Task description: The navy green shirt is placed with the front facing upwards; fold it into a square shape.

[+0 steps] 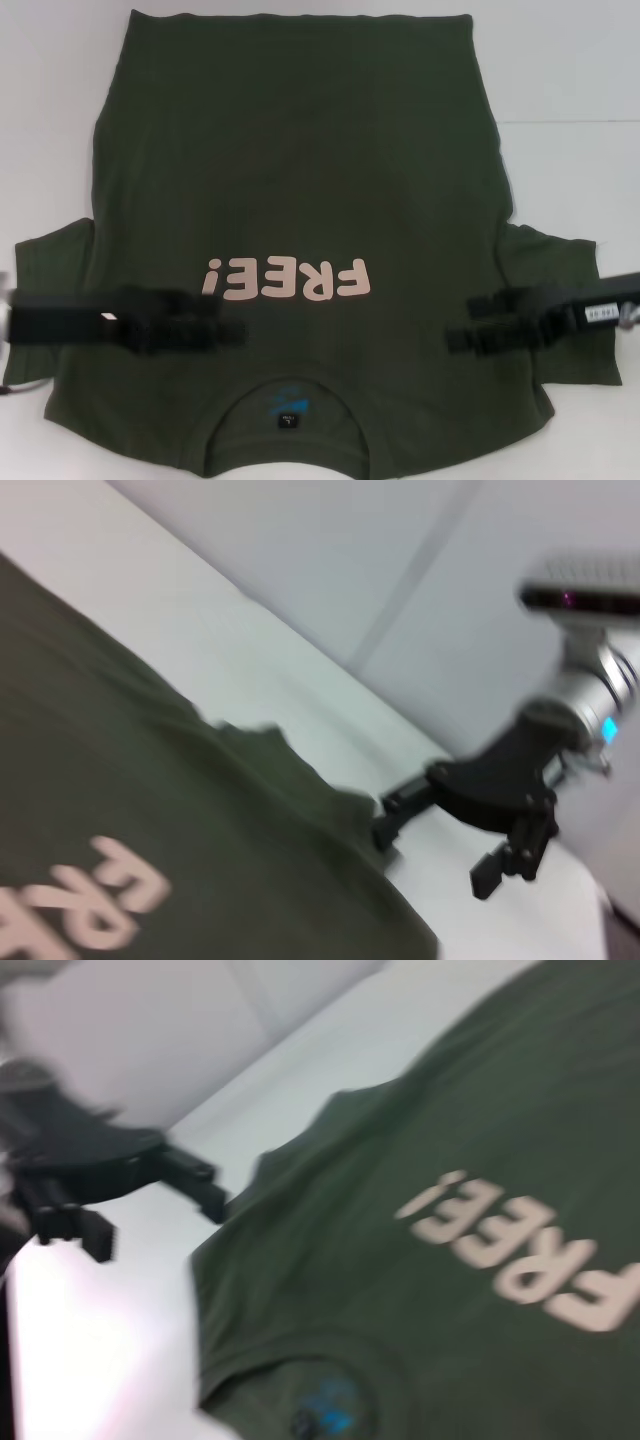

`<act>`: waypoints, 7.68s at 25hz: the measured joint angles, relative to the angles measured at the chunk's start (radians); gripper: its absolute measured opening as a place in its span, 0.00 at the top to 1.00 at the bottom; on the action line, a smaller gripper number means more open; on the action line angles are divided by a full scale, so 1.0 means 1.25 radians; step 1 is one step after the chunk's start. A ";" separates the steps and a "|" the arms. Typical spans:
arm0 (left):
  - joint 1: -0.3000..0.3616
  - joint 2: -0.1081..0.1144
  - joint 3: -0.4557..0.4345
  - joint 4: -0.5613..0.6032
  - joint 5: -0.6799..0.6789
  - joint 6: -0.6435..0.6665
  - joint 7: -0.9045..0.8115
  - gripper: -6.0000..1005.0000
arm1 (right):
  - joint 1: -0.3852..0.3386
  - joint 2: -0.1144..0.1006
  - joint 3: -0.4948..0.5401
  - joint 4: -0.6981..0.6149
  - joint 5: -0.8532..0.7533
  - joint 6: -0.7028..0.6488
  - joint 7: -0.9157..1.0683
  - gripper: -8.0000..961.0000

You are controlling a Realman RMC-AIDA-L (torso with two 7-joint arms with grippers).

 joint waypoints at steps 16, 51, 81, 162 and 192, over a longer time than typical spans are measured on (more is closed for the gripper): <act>0.064 0.053 -0.274 -0.075 0.009 -0.148 -0.363 0.16 | 0.074 -0.010 0.022 0.001 0.006 0.100 0.271 0.02; 0.105 0.042 -0.272 -0.132 0.064 -0.425 -0.376 0.16 | 0.073 -0.023 0.134 0.033 0.006 0.118 0.306 0.02; 0.083 0.042 -0.228 -0.148 0.109 -0.432 -0.384 0.19 | 0.067 -0.030 0.162 0.040 0.006 0.113 0.307 0.02; -0.197 0.032 0.040 0.186 0.553 -0.156 -0.708 0.98 | 0.067 -0.039 0.156 0.053 0.000 0.142 0.316 0.02; -0.210 -0.029 0.036 0.130 0.349 -0.305 -0.404 0.66 | 0.065 -0.046 0.149 0.071 -0.001 0.152 0.309 0.02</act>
